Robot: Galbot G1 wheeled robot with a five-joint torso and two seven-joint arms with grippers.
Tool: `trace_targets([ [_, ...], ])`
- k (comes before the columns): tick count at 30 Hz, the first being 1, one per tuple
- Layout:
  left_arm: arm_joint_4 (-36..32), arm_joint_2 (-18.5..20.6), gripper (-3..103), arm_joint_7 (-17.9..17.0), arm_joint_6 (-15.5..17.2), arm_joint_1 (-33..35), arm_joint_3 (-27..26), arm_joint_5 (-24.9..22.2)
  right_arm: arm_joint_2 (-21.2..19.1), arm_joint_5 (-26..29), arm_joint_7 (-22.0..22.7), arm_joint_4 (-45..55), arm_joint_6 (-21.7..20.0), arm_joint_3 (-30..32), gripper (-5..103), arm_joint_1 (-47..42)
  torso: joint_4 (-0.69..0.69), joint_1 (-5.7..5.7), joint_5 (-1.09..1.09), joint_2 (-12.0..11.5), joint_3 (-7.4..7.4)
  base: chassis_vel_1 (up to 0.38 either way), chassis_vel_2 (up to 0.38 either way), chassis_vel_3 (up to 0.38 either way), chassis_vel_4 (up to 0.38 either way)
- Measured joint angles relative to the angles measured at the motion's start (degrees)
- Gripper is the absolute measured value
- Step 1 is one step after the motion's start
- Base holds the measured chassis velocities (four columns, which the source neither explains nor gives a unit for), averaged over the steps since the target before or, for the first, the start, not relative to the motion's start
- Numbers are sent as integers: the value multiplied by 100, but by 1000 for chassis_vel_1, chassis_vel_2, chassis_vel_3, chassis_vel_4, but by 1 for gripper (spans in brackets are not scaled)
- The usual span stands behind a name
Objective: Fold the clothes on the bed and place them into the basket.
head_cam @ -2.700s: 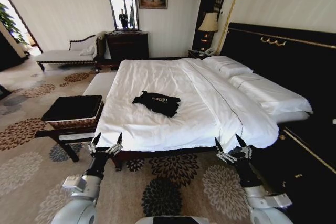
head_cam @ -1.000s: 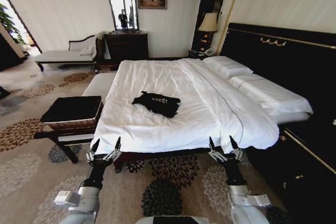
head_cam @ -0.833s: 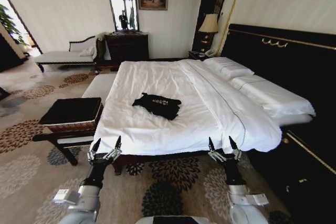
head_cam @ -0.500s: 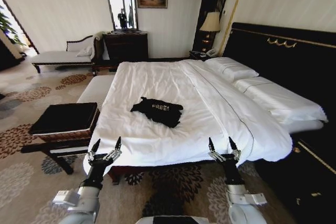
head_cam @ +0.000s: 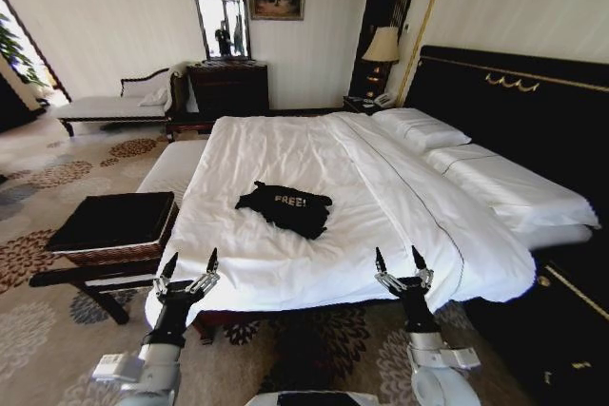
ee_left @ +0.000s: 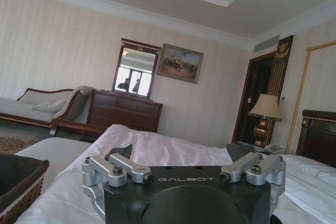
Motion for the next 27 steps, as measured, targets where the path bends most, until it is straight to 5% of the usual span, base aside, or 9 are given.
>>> trace_targets([
  [27, 91, -40, 100, -14, 16, -65, 24, 101, 136, -30, -8, -127, 198, -179, 100, 151, 0, 12, 1, -5, 3, -208, 167, 210, -174],
])
